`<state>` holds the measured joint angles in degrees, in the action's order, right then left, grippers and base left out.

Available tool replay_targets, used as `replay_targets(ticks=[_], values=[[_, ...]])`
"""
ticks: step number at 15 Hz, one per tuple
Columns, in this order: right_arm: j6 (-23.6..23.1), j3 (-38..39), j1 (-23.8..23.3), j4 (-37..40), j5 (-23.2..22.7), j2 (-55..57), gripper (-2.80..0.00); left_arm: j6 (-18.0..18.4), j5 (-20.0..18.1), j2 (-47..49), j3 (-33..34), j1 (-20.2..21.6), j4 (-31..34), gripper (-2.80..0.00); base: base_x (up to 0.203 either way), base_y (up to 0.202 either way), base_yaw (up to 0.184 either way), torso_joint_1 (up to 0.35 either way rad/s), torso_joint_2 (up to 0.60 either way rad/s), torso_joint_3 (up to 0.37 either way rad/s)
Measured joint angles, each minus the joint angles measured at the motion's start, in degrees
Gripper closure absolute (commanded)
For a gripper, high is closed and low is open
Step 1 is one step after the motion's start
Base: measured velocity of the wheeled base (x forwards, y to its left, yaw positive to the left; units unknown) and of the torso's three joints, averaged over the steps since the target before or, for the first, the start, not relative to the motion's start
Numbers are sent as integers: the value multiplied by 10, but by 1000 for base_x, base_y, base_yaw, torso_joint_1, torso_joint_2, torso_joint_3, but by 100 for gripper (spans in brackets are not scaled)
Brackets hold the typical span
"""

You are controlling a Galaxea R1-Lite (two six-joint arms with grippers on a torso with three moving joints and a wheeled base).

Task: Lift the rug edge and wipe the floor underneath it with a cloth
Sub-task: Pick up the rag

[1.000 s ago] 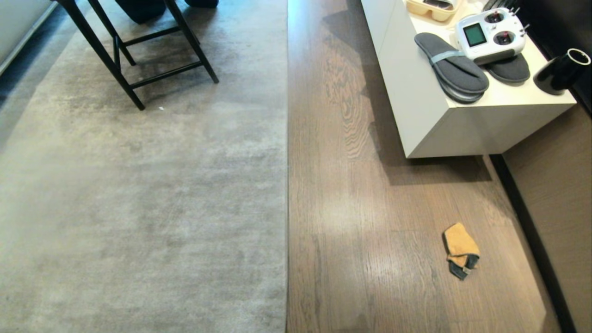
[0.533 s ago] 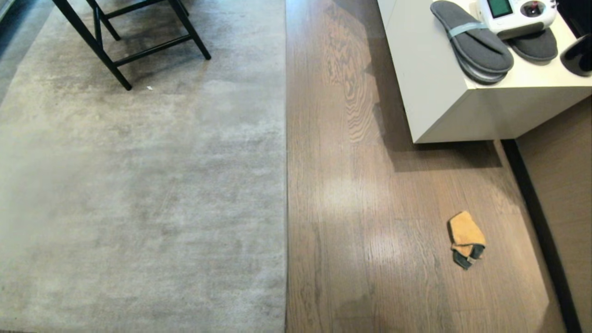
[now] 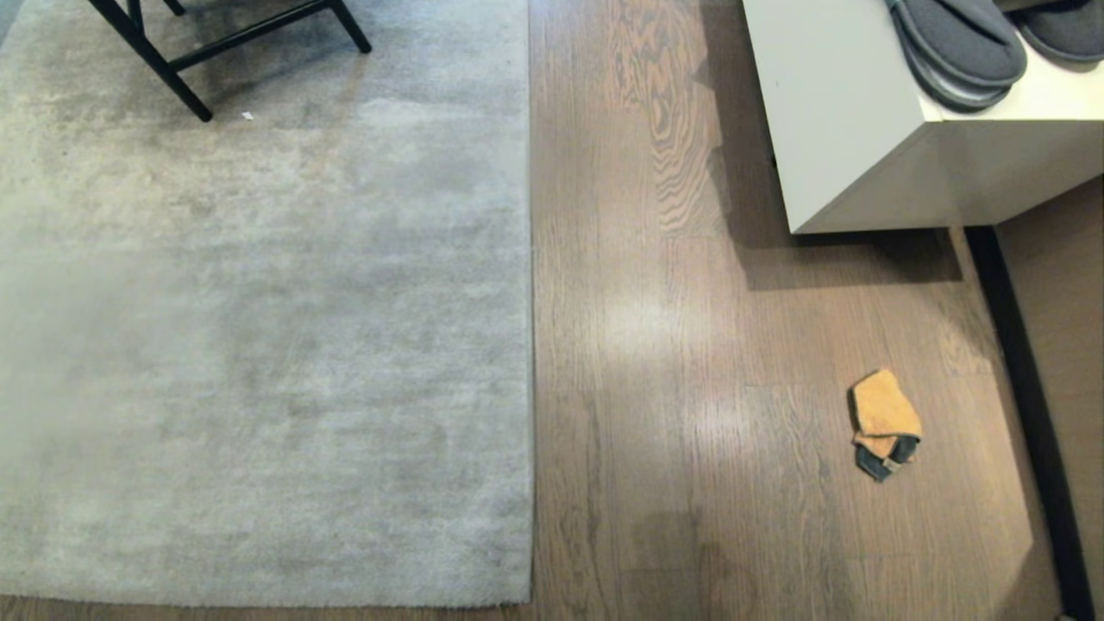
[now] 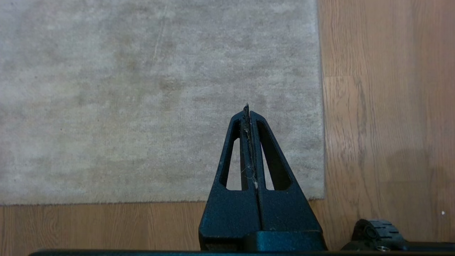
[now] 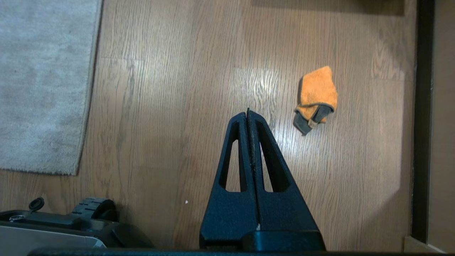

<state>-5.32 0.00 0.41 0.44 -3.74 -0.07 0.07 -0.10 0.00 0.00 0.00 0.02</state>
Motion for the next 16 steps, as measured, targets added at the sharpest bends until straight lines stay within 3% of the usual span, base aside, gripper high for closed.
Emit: replay_targets(ticks=[16], values=[[0, 0, 0, 0, 0, 0, 0, 0, 0, 0, 0, 0, 0, 0, 0, 0, 0, 1, 1, -198]])
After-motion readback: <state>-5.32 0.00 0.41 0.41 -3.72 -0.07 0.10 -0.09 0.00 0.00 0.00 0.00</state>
